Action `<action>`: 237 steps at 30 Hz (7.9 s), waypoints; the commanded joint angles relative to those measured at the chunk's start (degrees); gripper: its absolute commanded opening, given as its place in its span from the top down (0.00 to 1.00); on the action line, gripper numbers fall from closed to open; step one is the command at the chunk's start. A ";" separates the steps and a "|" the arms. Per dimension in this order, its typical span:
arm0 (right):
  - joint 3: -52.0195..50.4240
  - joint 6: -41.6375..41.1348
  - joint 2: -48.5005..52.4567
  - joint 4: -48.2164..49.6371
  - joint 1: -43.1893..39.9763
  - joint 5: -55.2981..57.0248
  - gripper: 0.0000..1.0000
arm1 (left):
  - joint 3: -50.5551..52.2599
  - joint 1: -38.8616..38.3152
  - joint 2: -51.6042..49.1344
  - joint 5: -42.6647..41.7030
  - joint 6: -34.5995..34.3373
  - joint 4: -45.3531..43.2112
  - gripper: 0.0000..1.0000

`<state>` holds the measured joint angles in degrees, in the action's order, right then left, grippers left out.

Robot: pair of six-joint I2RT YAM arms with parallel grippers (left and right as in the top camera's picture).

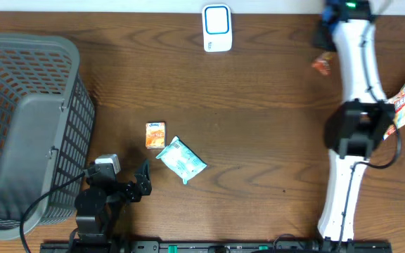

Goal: Scan the item barcode
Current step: 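Carry the chocolate stick to the right edge and release it, then move the right gripper down to the mint-green wipes pack, then grasp the wipes pack with the right gripper and drag it right, then regrip and lift the wipes pack with the right gripper, then hold the wipes pack up and turn it rightward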

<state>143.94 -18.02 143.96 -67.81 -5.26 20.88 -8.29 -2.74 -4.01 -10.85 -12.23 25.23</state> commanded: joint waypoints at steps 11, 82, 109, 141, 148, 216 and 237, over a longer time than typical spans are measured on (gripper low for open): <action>-11.65 -1.77 -0.07 7.63 -15.28 1.66 0.76 | 0.81 -0.17 0.02 -0.50 -0.55 0.92 0.02; -86.66 -58.29 -46.07 39.76 50.88 -42.03 0.14 | 0.81 -0.17 0.02 -0.50 -0.55 0.92 0.02; -92.24 -54.73 -32.13 55.60 50.73 -37.68 0.99 | 0.81 -0.17 0.02 -0.50 -0.55 0.92 0.02; -97.92 -3.39 -71.89 44.41 41.64 -36.41 0.27 | 0.81 -0.17 0.02 -0.50 -0.55 0.92 0.02; -97.85 -8.37 -54.69 57.44 40.37 -38.25 0.40 | 0.81 -0.17 0.02 -0.50 -0.55 0.92 0.02; -97.83 13.77 -88.76 35.67 20.13 -60.17 0.99 | 0.81 -0.17 0.02 -0.50 -0.55 0.92 0.02; -97.81 9.11 -90.51 37.29 26.69 -56.76 0.99 | 0.81 -0.17 0.02 -0.50 -0.55 0.92 0.02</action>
<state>45.71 -7.62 54.08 -31.22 20.97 -36.18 -8.29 -2.74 -4.08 -10.85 -12.23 25.26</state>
